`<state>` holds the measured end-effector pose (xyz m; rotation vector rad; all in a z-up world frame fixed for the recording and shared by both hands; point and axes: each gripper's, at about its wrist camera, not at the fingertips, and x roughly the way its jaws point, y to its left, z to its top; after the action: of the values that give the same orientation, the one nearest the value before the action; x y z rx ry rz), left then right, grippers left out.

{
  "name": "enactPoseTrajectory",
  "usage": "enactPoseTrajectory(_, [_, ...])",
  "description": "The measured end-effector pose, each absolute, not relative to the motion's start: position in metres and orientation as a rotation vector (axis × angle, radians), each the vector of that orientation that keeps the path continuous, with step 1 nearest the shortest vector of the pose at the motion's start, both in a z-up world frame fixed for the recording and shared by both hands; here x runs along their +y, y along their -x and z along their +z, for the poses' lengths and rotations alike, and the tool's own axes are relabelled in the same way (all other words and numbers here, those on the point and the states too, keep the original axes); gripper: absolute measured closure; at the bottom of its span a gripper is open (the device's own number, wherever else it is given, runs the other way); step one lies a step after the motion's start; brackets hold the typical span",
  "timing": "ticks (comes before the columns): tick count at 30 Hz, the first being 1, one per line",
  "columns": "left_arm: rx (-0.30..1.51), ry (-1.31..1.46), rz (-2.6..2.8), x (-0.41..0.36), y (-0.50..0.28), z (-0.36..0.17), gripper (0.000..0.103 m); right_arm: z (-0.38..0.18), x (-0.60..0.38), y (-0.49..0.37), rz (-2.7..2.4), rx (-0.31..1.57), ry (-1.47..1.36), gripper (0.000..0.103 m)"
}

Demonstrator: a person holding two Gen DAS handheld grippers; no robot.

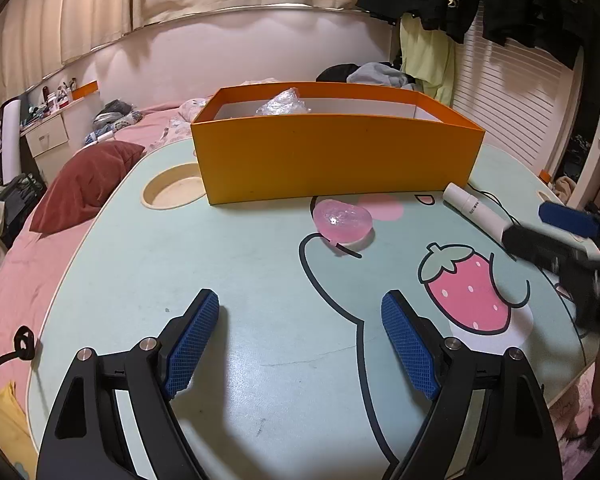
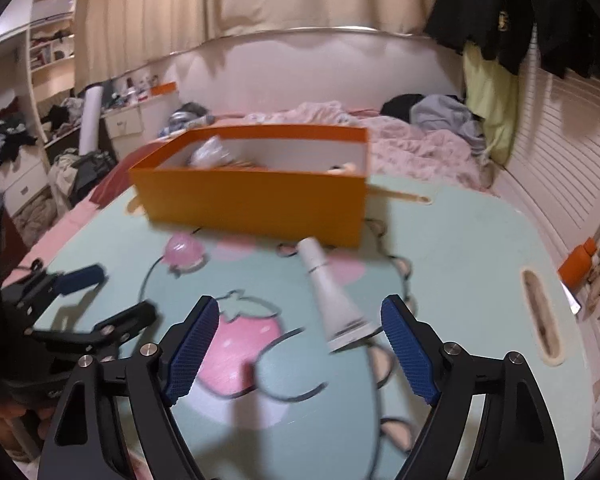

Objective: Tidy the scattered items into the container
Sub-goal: 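Move both open grippers back over the table toward the remaining items, then grasp the white tube with the right gripper while the left gripper grasps the pink heart case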

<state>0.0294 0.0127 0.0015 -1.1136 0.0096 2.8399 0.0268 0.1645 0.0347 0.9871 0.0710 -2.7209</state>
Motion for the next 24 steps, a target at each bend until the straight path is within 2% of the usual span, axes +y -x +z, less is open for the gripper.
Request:
enactPoseTrajectory(5, [0.011, 1.113, 2.837, 0.012, -0.029, 0.001, 0.019, 0.030, 0.182, 0.001, -2.649, -0.014, -1.118, 0.031])
enactPoseTrajectory(7, [0.012, 1.113, 2.836, 0.012, -0.029, 0.001, 0.019, 0.027, 0.185, 0.011, -2.624, -0.034, -1.153, 0.039])
enactPoseTrajectory(11, [0.012, 1.113, 2.836, 0.013, -0.029, 0.001, 0.019, 0.019, 0.176, 0.026, -2.607, 0.050, -1.215, 0.047])
enactPoseTrajectory(12, [0.012, 1.112, 2.836, 0.013, -0.029, 0.001, 0.019, 0.018, 0.172, 0.028, -2.625, 0.097, -1.206, 0.055])
enactPoseTrajectory(14, [0.014, 1.111, 2.831, 0.013, -0.028, 0.001, 0.019, 0.016, 0.166, 0.027, -2.638, 0.164, -1.197, 0.081])
enactPoseTrajectory(15, [0.014, 1.112, 2.827, 0.014, -0.028, 0.001, 0.019, 0.017, 0.163, 0.026, -2.627, 0.178, -1.189, 0.085])
enactPoseTrajectory(17, [0.016, 1.111, 2.825, 0.014, -0.027, 0.001, 0.019, 0.015, 0.163, 0.023, -2.603, 0.162, -1.167, 0.085])
enactPoseTrajectory(24, [-0.039, 1.125, 2.790, 0.009, -0.024, 0.004, 0.020, 0.022, 0.194, 0.017, -2.517, -0.138, -1.043, 0.085])
